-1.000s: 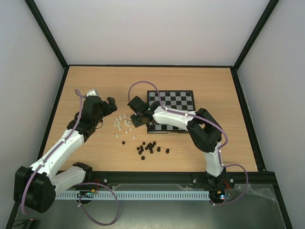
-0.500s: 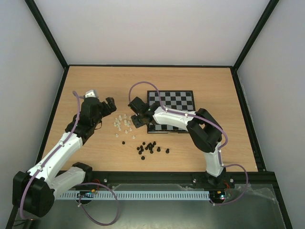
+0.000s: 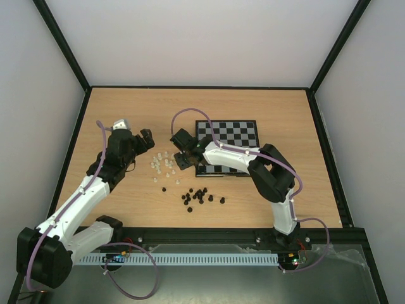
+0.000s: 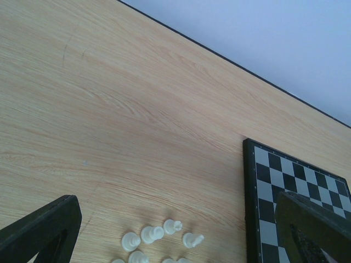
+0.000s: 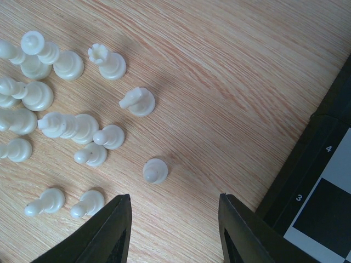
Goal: Set up the chess pieces on the board
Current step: Pick up the chess piece at the center of the board.
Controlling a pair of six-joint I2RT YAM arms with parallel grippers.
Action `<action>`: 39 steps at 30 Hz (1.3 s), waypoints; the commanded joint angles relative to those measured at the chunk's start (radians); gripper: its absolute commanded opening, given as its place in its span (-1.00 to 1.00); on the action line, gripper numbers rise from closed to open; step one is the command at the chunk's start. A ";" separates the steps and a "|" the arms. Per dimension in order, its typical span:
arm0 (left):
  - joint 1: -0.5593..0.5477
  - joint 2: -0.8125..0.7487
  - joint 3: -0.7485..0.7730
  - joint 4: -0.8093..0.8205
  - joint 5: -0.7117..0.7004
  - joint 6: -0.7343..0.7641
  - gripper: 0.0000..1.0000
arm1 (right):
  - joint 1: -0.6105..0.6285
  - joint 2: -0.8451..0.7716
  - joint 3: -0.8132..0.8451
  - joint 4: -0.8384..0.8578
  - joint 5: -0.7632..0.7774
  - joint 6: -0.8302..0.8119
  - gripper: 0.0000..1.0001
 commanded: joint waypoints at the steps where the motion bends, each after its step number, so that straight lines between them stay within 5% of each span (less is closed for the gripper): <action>1: -0.002 -0.021 -0.004 -0.003 -0.013 -0.002 0.99 | 0.008 -0.032 -0.001 -0.025 0.011 -0.007 -0.10; 19: 0.000 -0.043 -0.015 -0.020 -0.060 -0.002 0.99 | 0.009 0.020 0.032 -0.043 0.014 -0.003 0.02; 35: 0.000 -0.034 -0.015 -0.016 -0.057 -0.001 0.99 | 0.029 0.106 0.109 -0.083 0.061 -0.009 -0.11; 39: 0.000 -0.032 -0.015 -0.014 -0.054 0.000 0.99 | 0.029 0.125 0.126 -0.089 0.064 -0.011 -0.29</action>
